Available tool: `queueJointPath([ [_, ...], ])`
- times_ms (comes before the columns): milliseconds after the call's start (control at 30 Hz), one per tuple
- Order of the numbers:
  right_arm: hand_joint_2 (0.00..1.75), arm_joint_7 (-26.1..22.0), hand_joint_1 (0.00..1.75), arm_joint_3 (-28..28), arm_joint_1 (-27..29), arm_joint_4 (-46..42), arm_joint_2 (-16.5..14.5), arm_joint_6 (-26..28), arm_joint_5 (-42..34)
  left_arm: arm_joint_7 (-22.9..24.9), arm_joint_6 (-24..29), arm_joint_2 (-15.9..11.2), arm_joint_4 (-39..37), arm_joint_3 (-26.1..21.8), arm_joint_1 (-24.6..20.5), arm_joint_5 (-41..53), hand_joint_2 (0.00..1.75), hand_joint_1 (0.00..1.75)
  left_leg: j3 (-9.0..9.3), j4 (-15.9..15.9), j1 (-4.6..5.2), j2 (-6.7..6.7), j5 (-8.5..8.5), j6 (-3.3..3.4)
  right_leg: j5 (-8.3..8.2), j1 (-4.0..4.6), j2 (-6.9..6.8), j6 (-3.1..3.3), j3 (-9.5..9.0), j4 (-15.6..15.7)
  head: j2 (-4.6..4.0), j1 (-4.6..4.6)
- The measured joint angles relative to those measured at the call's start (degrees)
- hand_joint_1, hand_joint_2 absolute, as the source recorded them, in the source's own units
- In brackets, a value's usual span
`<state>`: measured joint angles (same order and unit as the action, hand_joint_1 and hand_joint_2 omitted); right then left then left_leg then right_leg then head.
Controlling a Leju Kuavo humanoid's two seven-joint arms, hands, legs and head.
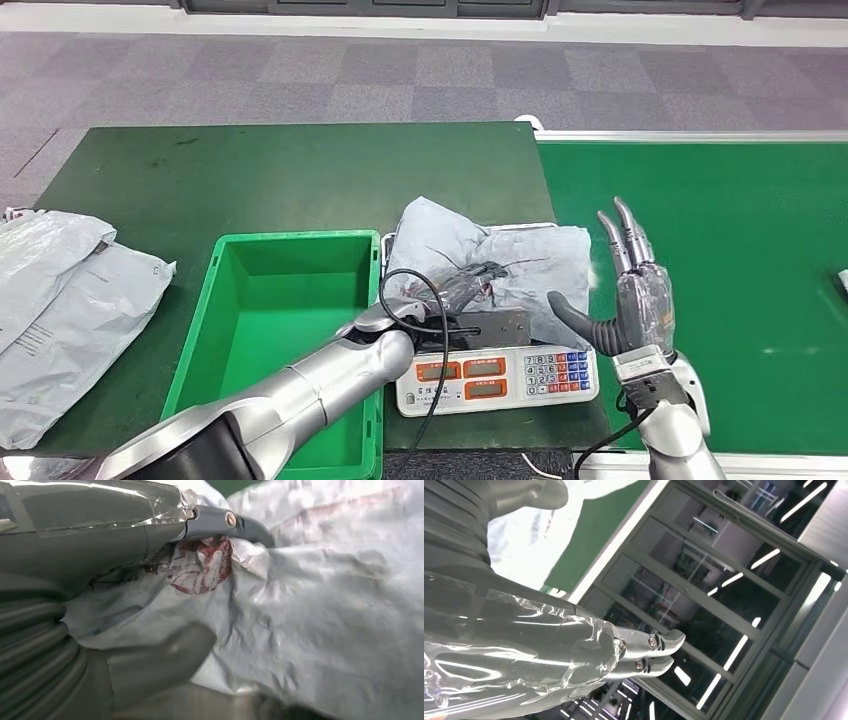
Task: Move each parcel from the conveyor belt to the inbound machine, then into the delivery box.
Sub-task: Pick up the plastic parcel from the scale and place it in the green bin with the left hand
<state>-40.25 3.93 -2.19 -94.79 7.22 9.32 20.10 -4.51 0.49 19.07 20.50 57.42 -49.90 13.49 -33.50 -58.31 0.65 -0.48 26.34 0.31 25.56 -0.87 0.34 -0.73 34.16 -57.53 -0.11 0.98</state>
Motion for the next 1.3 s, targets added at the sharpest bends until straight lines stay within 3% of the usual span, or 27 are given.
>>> queueJointPath([
  [167, 1.75, 0.39, 0.00, -0.79, 0.26, 0.22, -0.72, -2.41, -0.26, -14.70, 5.93, -0.86, -0.64, -6.00, 1.20, -7.51, 1.75, 1.75, -0.01, 0.00, -0.01, 0.02, -0.06, -0.04, -0.03, 0.01, -0.01, 0.04, 0.02, -0.02, -0.01, 0.00],
  [400, 1.75, 0.50, 0.00, -2.80, 0.44, 1.04, -0.99, -2.66, -1.42, -30.59, 14.18, -1.66, 4.36, -20.22, 4.72, -13.27, 1.75, 1.75, -0.08, 0.00, 0.00, -0.04, -0.05, -0.01, -0.02, 0.00, -0.01, 0.03, 0.05, -0.03, 0.00, 0.00],
  [567, 1.75, 0.35, 0.00, -3.10, 0.98, 1.15, -1.04, -0.94, -1.65, -35.00, 18.66, -2.20, 9.12, -27.07, 7.67, -12.98, 1.75, 1.75, -0.15, 0.00, 0.01, -0.07, -0.02, 0.01, -0.01, -0.01, -0.03, 0.01, 0.09, -0.02, 0.00, 0.00],
  [900, 1.75, 0.24, 0.00, -3.10, 0.87, 1.96, -1.03, 0.94, -2.10, -35.83, 26.16, -5.16, 31.37, -33.64, 16.37, -10.79, 1.75, 1.75, -0.19, 0.01, 0.00, -0.05, -0.02, 0.00, -0.01, 0.00, -0.03, 0.02, 0.15, -0.02, 0.00, 0.00],
  [1033, 1.75, 0.15, 0.00, -3.10, 0.96, 2.08, -0.83, 1.59, -2.54, -35.55, 24.31, -7.63, 36.74, -34.47, 17.70, -7.75, 1.75, 0.00, -0.18, 0.01, -0.01, -0.08, -0.03, 0.00, 0.01, 0.01, -0.05, 0.01, 0.16, -0.02, 0.00, 0.00],
  [1100, 1.75, 0.14, 0.00, -3.10, 0.96, 2.08, -0.61, 1.82, -2.69, -32.87, 21.81, -8.35, 34.43, -34.40, 16.95, -1.38, 1.75, 0.00, -0.18, 0.01, 0.00, -0.11, -0.03, 0.01, 0.02, 0.00, -0.09, 0.01, 0.16, -0.01, 0.00, 0.00],
  [1300, 1.75, 0.07, 0.00, -3.10, -0.21, 2.96, -0.45, 0.33, -1.10, -14.17, 16.42, -6.30, 16.66, -31.18, 11.93, 18.50, 1.75, 0.00, -0.18, -0.02, 0.07, 0.03, -0.05, 0.03, -0.07, -0.08, 0.02, -0.04, 0.19, -0.01, 0.00, 0.00],
])
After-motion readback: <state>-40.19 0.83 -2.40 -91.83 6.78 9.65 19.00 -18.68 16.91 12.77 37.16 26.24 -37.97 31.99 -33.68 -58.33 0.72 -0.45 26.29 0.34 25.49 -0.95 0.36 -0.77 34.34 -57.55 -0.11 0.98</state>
